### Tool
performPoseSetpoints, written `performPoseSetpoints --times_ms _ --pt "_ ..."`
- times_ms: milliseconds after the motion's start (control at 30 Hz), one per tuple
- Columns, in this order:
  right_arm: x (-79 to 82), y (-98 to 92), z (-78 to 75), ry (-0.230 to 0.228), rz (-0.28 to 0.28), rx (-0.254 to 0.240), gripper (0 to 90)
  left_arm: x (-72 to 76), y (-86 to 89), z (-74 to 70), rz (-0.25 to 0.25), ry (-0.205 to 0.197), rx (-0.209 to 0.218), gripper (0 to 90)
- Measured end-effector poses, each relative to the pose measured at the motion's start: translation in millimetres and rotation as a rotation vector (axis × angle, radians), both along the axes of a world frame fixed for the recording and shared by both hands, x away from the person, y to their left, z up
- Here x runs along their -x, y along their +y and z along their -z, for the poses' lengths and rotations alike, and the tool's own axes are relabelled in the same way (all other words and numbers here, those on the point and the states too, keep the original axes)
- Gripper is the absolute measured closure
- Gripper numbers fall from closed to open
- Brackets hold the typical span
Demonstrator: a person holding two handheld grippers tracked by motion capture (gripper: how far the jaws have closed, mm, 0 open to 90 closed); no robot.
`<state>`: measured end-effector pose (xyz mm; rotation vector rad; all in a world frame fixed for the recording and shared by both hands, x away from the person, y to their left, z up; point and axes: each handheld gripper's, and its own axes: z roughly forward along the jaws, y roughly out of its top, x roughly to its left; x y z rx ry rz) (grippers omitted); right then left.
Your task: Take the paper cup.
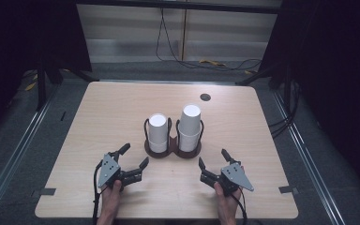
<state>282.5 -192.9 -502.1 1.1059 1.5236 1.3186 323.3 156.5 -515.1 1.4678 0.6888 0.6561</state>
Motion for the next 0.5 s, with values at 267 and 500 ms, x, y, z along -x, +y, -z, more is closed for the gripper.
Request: performPoseSetpoints --times_ms 267,500 --pt "1.1 1.5 0.0 -0.008 0.027 0.012 12.7 -1.9 -0.4 -0.3 0.029 0.012 0.001 15.4" --pt "0.6 2.3 -0.3 0.005 0.015 0.023 12.7 -5.7 -1.4 -1.6 0.051 0.063 0.011 15.3"
